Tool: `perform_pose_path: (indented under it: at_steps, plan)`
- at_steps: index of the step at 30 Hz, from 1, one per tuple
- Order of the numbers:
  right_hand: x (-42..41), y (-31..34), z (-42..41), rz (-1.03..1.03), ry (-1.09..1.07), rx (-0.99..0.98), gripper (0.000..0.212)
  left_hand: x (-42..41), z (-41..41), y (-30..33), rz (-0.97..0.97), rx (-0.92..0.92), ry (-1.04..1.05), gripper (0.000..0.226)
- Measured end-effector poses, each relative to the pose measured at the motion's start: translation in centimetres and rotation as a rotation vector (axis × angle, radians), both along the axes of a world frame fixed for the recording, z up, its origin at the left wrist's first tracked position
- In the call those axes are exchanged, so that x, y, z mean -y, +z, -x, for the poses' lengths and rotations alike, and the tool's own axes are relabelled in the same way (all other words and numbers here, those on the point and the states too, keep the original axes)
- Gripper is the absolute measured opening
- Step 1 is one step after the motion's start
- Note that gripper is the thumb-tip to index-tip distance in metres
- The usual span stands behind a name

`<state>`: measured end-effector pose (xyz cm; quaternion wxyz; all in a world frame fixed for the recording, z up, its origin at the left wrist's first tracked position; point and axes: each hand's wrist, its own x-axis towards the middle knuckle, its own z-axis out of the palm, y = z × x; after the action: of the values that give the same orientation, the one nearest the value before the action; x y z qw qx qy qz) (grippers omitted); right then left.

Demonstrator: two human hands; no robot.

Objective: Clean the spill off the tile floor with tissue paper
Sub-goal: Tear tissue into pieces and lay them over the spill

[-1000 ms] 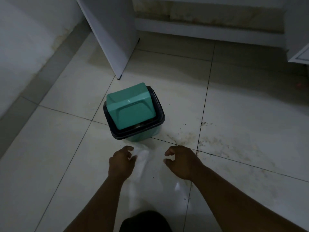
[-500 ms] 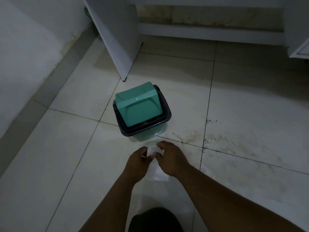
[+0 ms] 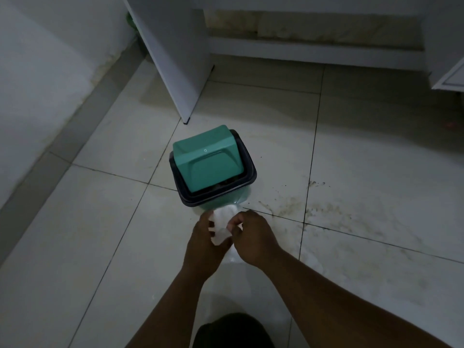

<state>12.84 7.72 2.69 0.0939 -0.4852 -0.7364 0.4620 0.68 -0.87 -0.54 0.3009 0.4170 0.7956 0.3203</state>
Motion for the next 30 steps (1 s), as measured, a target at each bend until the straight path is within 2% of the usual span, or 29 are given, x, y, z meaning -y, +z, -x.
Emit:
perform_pose_path:
  at_steps: [2, 4, 8, 10, 15, 18, 20, 23, 27, 30]
  plan:
    - [0.1, 0.1, 0.1, -0.017, 0.003, -0.016, 0.009, 0.3, -0.2, -0.1, -0.051, -0.087, 0.028, 0.087]
    - [0.0, 0.3, 0.0, -0.03, 0.003, -0.035, 0.009, 0.3, -0.7, 0.1, -0.055, -0.172, 0.06, 0.09]
    - [0.1, 0.5, -0.4, -0.113, 0.06, -0.013, 0.005, -0.3, -1.1, -0.3, 0.029, -0.316, -0.02, 0.056]
    - [0.2, 0.9, -0.7, -0.163, 0.063, -0.011, 0.004, -0.7, -1.2, -0.6, 0.044, -0.323, -0.018, 0.042]
    - [0.4, 1.8, -1.4, -0.184, -0.016, -0.092, 0.001, -1.0, -1.2, -1.5, 0.148, -0.287, 0.038, 0.029]
    - [0.2, 2.8, -2.0, -0.213, -0.098, -0.154, 0.008, -0.7, -1.0, -2.1, 0.196, -0.259, 0.107, 0.024]
    - [-0.1, 4.0, -2.3, -0.218, -0.163, -0.24, 0.009, -0.5, -0.8, -2.2, 0.258, -0.24, 0.164, 0.03]
    - [-0.7, 5.6, -3.1, -0.199, -0.255, -0.356, 0.011, -0.2, -0.6, -2.2, 0.264, -0.278, 0.125, 0.051]
    - [-2.4, 6.6, -4.6, -0.192, -0.376, -0.365, 0.013, -0.7, -1.7, -0.6, 0.097, -0.294, 0.137, 0.077]
    - [-3.9, 6.4, -6.0, -0.173, -0.465, -0.363, 0.012, -1.3, -3.0, 0.5, -0.027, -0.263, 0.136, 0.077]
